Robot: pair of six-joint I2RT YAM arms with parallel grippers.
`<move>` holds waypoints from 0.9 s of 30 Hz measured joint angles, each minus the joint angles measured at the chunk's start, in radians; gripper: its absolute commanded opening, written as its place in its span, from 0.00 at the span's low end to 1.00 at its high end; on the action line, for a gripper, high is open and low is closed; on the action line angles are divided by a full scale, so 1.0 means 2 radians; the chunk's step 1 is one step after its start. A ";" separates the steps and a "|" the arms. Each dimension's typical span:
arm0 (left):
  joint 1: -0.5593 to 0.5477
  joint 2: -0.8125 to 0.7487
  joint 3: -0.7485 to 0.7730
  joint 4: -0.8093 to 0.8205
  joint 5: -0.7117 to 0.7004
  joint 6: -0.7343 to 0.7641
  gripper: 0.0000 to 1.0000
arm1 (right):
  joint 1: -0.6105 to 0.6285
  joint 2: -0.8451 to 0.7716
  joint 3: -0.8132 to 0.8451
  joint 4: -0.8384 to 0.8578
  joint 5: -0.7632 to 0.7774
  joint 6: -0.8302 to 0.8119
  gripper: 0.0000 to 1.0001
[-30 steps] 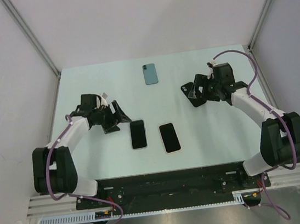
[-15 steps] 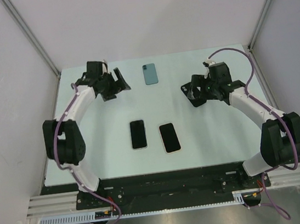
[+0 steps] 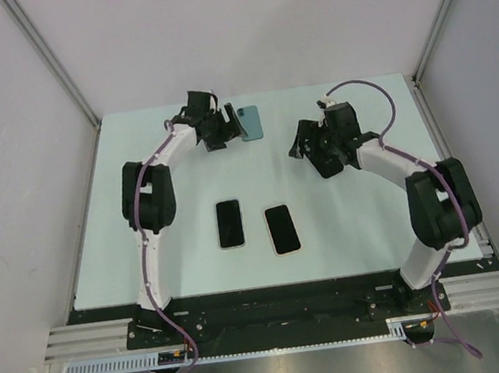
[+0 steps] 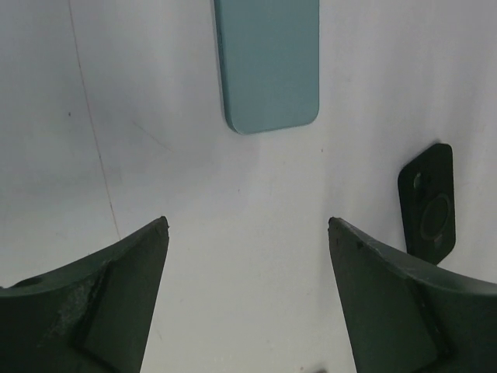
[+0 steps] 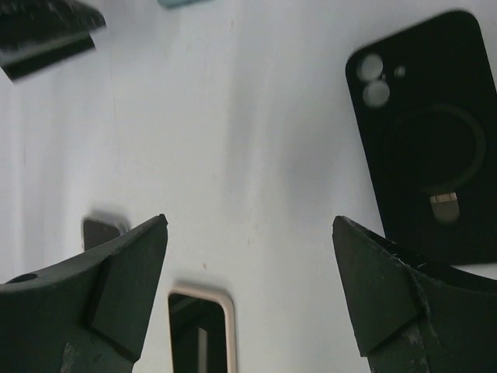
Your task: Put the phone into the phone case
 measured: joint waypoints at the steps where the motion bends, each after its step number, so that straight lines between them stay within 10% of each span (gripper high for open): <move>1: 0.001 0.008 0.000 0.009 0.005 -0.005 0.83 | -0.003 0.020 0.009 0.018 0.000 0.010 0.83; 4: 0.005 0.029 0.005 0.042 0.026 -0.025 0.74 | -0.011 0.078 0.037 0.071 -0.005 0.046 0.67; 7: 0.010 0.049 0.015 0.078 0.046 -0.049 0.40 | -0.018 0.135 0.065 0.117 -0.009 0.082 0.46; 11: 0.017 0.089 0.050 0.122 0.064 -0.080 0.31 | -0.023 0.216 0.127 0.149 -0.009 0.124 0.38; 27: 0.038 0.159 0.120 0.165 0.078 -0.152 0.36 | -0.012 0.450 0.459 0.094 0.010 0.180 0.45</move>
